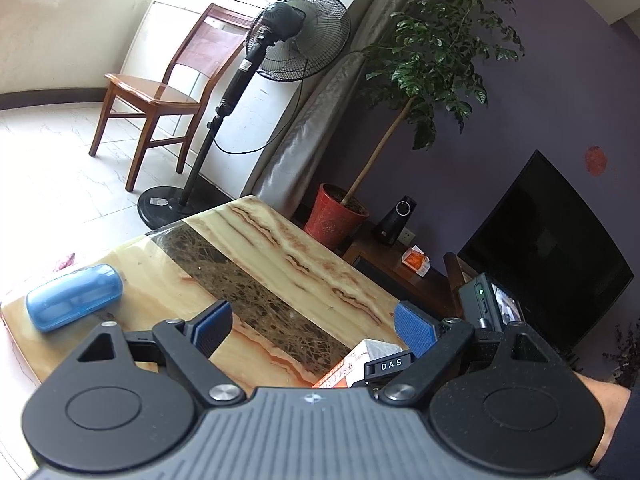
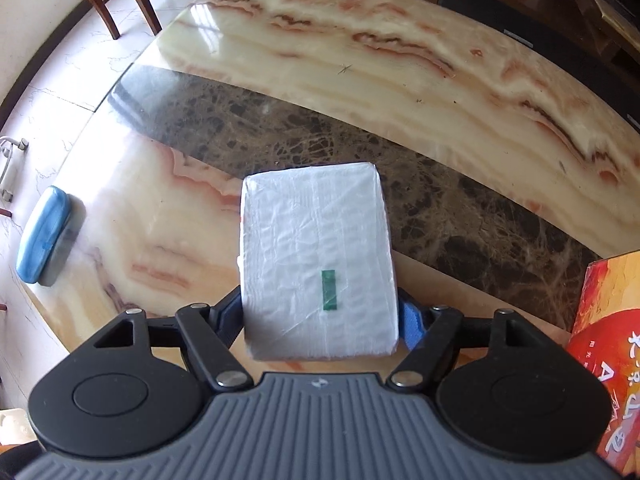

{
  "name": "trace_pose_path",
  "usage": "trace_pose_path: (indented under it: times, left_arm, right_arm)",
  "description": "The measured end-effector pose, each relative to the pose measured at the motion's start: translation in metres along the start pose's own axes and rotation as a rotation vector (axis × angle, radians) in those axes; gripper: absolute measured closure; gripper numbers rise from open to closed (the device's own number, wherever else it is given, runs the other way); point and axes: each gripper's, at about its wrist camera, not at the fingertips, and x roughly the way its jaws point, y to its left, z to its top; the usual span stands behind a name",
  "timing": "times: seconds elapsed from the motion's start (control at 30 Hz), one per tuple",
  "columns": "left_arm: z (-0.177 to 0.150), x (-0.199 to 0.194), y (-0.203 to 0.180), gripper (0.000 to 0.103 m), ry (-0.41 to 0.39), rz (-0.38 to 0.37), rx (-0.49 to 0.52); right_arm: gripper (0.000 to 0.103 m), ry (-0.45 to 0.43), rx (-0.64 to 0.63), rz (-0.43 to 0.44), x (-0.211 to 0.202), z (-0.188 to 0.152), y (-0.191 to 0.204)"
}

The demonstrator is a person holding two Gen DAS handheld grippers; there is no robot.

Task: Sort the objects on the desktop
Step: 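Carry the white pack with the right gripper toward the apple box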

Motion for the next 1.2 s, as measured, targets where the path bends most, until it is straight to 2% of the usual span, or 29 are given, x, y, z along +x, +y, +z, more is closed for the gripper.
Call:
trace_pose_path:
  times: [0.13, 0.7, 0.97, 1.03, 1.2]
  left_arm:
    - [0.0, 0.001, 0.0, 0.015, 0.003, -0.001, -0.009]
    - [-0.002, 0.008, -0.01, 0.015, 0.019, -0.017, 0.033]
    - [-0.003, 0.008, -0.009, 0.015, 0.024, -0.023, 0.033]
    - [-0.003, 0.008, -0.008, 0.015, 0.024, -0.023, 0.032]
    - [-0.002, 0.01, -0.007, 0.015, 0.027, -0.026, 0.021]
  right_arm:
    - [0.026, 0.019, 0.01, 0.017, 0.006, 0.005, -0.002]
    - [0.025, 0.039, 0.01, -0.031, 0.033, 0.009, 0.007]
    - [0.028, -0.028, 0.004, -0.023, 0.031, 0.004, 0.004]
    - [0.028, -0.041, 0.007, 0.003, 0.027, 0.001, 0.0]
    - [0.028, -0.114, -0.009, 0.02, -0.001, -0.002, -0.008]
